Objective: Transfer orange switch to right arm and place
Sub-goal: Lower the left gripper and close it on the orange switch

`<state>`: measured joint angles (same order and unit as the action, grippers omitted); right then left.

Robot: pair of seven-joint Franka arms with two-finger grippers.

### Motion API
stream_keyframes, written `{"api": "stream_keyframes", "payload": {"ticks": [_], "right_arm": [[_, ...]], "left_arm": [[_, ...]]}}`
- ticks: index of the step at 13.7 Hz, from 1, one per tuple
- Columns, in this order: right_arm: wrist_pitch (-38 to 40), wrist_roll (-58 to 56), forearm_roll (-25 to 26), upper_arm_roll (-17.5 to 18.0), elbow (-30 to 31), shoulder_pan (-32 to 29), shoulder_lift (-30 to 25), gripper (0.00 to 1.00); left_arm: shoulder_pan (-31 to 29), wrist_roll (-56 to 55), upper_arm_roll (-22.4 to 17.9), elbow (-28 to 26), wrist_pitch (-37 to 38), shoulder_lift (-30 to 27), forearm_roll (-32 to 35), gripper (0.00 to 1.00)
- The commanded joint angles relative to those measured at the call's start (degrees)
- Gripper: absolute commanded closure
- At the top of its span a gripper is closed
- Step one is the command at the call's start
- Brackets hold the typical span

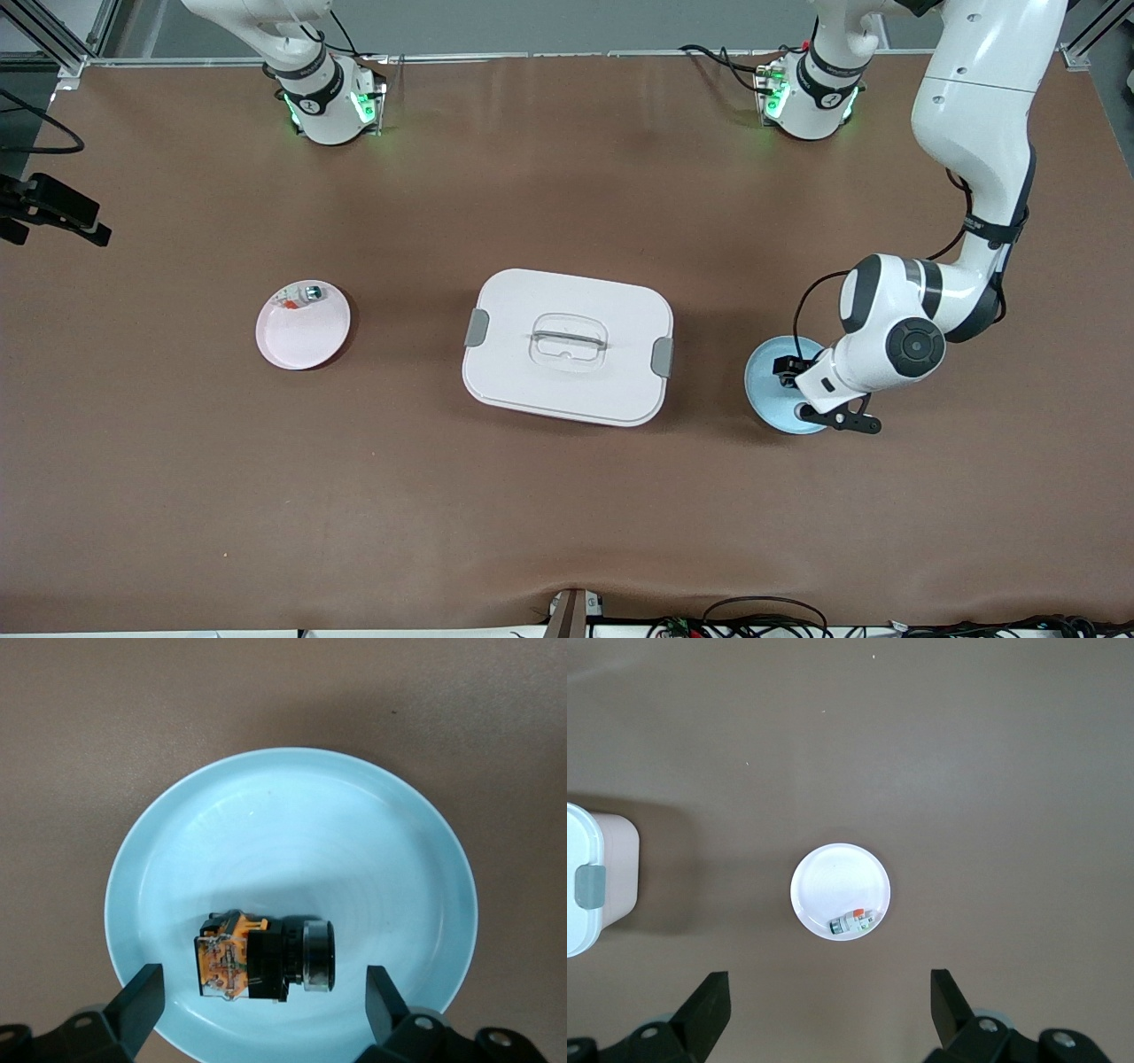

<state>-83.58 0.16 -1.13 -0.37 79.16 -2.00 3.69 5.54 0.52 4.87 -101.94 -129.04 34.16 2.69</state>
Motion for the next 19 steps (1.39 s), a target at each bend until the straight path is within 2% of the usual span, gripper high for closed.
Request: {"api": "stream_keyframes", "payload": {"ticks": [1,5,12,14,16,17,19], "right_arm": [[-0.8,-0.7,-0.8,0.2,0.2,-0.4,-0.6,0.00],[-0.9,-0.8,-4.2,-0.3,0.2,-0.6,-0.7,0.00],[-1.1,-2.9,-3.0,-0.2,0.2,-0.5,-1.3,0.00],[-1.2,-6.7,-2.2,-0.2,0.2,-0.5,-1.3,0.00],[-1.1,-6.8,-2.1,-0.2,0.2,-0.4,-1.3,0.00],[-1.1,-6.6,-2.1,-0.2,0.2,-0.4,-1.3,0.00],[-1.1,-6.4,-2.2,-0.2,0.2,-0.4,-1.3,0.00]], "left_arm": [[-0.4,0.7,0.1,-1.3,-2.2,0.0,1.0,0.00],[-0.4,0.7,0.1,-1.6,-4.2,1.3,1.0,0.00],[-0.7,0.5,0.1,-2.6,-7.0,2.3,0.9,0.00],[-0.7,0.5,0.1,-3.0,-7.3,2.2,0.9,0.24],[-0.6,-0.7,0.1,-3.0,-7.3,2.2,0.9,0.60],[-0.5,-0.8,0.1,-3.0,-7.3,2.1,0.8,0.69],[-0.5,-1.7,0.1,-3.0,-7.3,2.0,0.8,0.71]]}}
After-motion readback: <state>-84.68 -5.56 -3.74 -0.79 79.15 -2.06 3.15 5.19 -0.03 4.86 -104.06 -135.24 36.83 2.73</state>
